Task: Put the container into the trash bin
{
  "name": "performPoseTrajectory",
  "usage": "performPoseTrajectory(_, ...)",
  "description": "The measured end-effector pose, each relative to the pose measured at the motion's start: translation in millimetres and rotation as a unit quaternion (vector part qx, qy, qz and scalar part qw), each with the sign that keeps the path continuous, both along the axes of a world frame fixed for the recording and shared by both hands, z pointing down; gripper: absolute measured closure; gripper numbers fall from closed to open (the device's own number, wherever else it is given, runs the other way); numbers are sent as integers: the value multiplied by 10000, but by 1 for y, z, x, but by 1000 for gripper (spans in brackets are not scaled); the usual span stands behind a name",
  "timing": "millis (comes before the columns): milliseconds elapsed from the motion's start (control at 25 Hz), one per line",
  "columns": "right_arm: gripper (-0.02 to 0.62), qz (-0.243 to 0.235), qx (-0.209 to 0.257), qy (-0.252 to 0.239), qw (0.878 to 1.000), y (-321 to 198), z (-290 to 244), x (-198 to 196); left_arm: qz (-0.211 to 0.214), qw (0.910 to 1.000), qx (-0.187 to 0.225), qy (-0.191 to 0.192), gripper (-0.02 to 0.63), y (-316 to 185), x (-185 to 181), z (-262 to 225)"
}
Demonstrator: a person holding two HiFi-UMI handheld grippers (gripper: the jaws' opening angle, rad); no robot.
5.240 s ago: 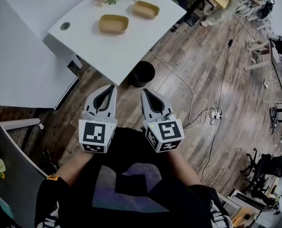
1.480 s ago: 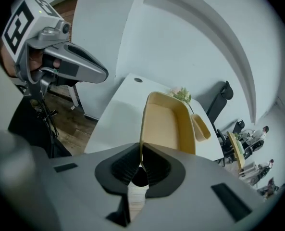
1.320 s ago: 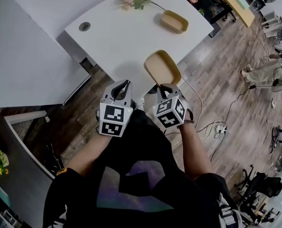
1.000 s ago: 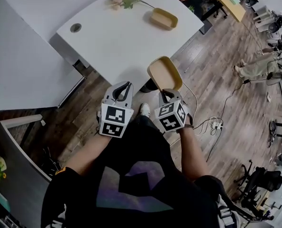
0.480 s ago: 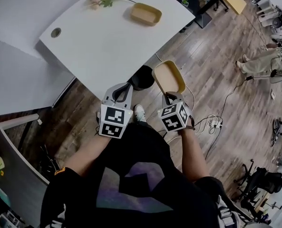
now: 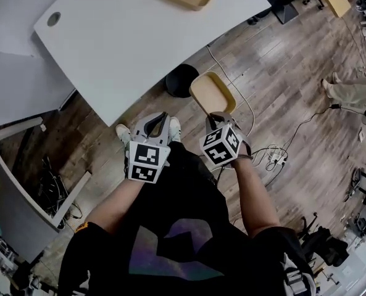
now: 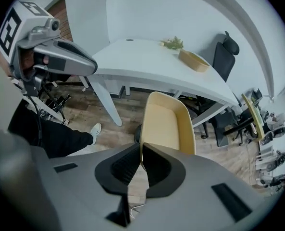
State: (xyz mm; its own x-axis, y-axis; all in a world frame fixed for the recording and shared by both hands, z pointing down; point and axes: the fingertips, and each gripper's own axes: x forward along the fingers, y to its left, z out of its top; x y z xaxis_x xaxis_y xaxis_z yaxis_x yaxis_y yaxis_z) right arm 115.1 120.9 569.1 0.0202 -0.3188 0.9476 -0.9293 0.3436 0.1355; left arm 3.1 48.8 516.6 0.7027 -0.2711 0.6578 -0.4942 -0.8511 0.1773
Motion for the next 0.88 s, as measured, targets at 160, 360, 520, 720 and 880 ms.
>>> performPoseTrajectory(160,563,-467,-203,-151,9986,-12,48,-7,-396,9987,-251,-211,595,8,-8,51)
performPoseTrajectory(360,563,-702,-355,-326,9964,-29,109,-14,-744,9953,-433,-435,595,8,-13,107)
performPoseTrajectory(520,563,-627,-364,-425,9965,-47,154,-12,-820,9939,-463,-569,595,-2,-12,147)
performPoseTrajectory(720,563,-481,-416,-529,9966,-69,205,-7,-932,9916,-542,-714,595,-16,-12,193)
performPoseTrajectory(880,563,-455,-488,-624,9958,-75,241,-2,-933,9910,-549,-786,595,-18,-3,218)
